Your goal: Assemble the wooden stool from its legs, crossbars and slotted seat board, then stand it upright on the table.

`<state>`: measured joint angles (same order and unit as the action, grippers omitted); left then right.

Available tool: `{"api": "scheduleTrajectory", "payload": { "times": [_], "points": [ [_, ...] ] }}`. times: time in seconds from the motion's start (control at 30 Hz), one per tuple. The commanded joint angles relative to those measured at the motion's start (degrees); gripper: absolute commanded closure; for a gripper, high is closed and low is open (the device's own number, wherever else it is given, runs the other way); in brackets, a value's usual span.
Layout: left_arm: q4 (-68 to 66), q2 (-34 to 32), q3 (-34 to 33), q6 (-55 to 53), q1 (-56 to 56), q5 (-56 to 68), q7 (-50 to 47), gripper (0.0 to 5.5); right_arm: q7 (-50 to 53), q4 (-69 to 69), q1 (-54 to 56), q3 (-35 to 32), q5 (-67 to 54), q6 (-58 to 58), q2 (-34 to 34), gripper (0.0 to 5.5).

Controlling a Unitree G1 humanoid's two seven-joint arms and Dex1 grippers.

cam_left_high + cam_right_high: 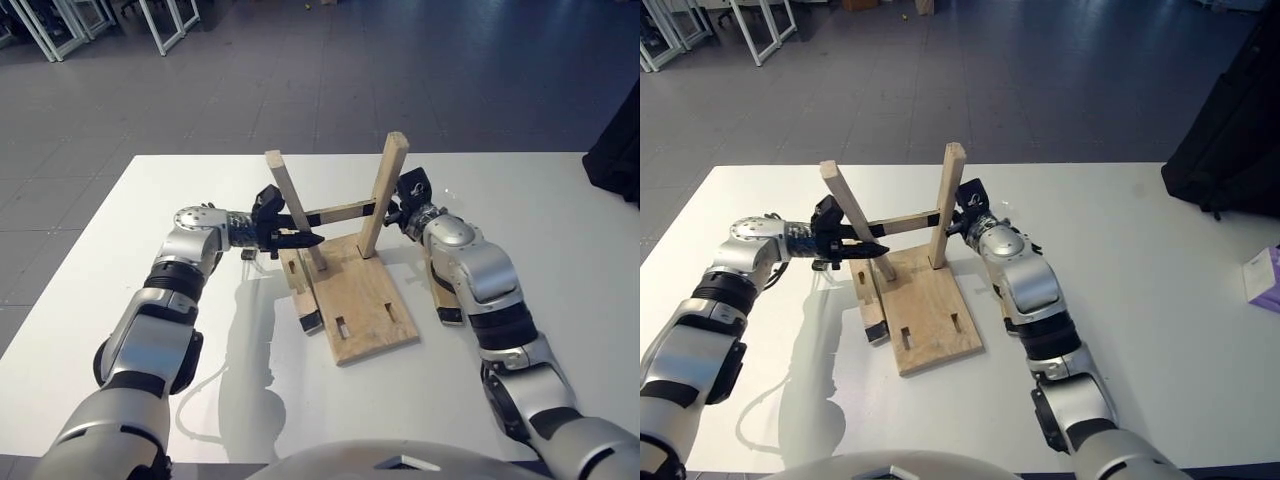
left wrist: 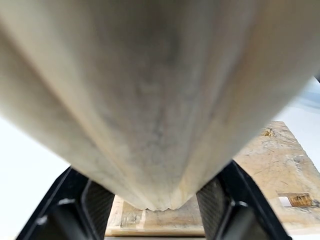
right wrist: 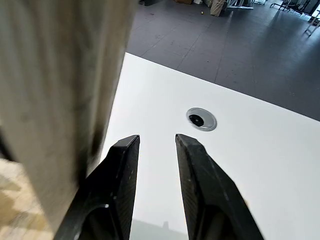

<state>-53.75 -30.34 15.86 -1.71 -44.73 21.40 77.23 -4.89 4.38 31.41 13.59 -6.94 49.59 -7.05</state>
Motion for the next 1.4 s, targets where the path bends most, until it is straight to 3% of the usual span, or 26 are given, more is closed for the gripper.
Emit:
{"api": "scheduleTrajectory", "payload": {
  "times": [0.03,0.17,0.27,0.47,0.67,0.8,0.93,1.0,1.07,1.13,1.2,1.27,1.4],
  "points": [
    [-3.7,6.01,6.89,1.18,3.83,-11.13,-1.1,3.46,-7.2,13.04,-3.27,1.5,-7.23,5.73,1.29,4.17],
    [-4.07,5.26,4.41,6.21,4.49,-8.78,2.31,3.46,-23.33,27.29,-14.92,0.15,-14.42,13.93,-19.41,4.17],
    [-5.3,5.81,2.77,7.94,2.39,-8.45,3.13,3.46,-30.29,31.08,-20.72,3.59,-18.21,14.4,-25.79,4.17],
    [-8.75,7.05,0.99,8.97,-5.39,-10.11,5.04,3.46,-29.15,27.97,-25.61,8.94,-15.3,10.68,-26.79,4.17],
    [-10.57,7.86,-1.72,9.73,-10.19,-12.85,5.94,2.28,-26.18,27.38,-28.31,9.99,-14.33,9.54,-24.86,4.19],
    [-11.25,3.15,0.02,9.63,-11.11,-18.12,7.99,1.54,-23.63,27.58,-29.84,9.74,-14.09,9.1,-23.29,4.19],
    [-11.63,-1.85,-1.09,6.47,-9.94,-20.99,7.17,1.34,-21.59,27.65,-30.52,9.64,-14.01,8.57,-21.71,4.19],
    [-11.2,-4.0,-2.88,4.73,-9.29,-21.46,2.26,1.34,-20.88,27.81,-30.95,9.52,-14.0,8.43,-21.28,4.19],
    [-9.94,-5.13,-6.41,-5.1,-9.71,-19.91,-5.09,1.34,-20.17,28.14,-31.29,9.18,-14.13,8.36,-20.83,4.19],
    [-3.41,-4.26,-14.74,-15.79,-6.69,-15.27,-19.94,1.34,-18.34,28.69,-31.27,7.73,-13.97,8.46,-19.65,4.19],
    [13.53,0.23,-23.49,-21.66,4.58,-14.21,-39.38,1.34,-14.6,29.18,-29.82,4.08,-13.74,9.22,-16.5,4.19],
    [31.49,7.03,-28.57,-28.26,16.29,-13.61,-51.82,1.34,-11.53,29.96,-27.44,0.74,-14.0,10.37,-13.46,4.19],
    [52.51,16.67,-29.97,-37.97,33.01,-14.19,-62.92,1.34,-8.9,30.89,-22.85,-2.67,-14.7,11.63,-10.99,4.19]
  ]
}}
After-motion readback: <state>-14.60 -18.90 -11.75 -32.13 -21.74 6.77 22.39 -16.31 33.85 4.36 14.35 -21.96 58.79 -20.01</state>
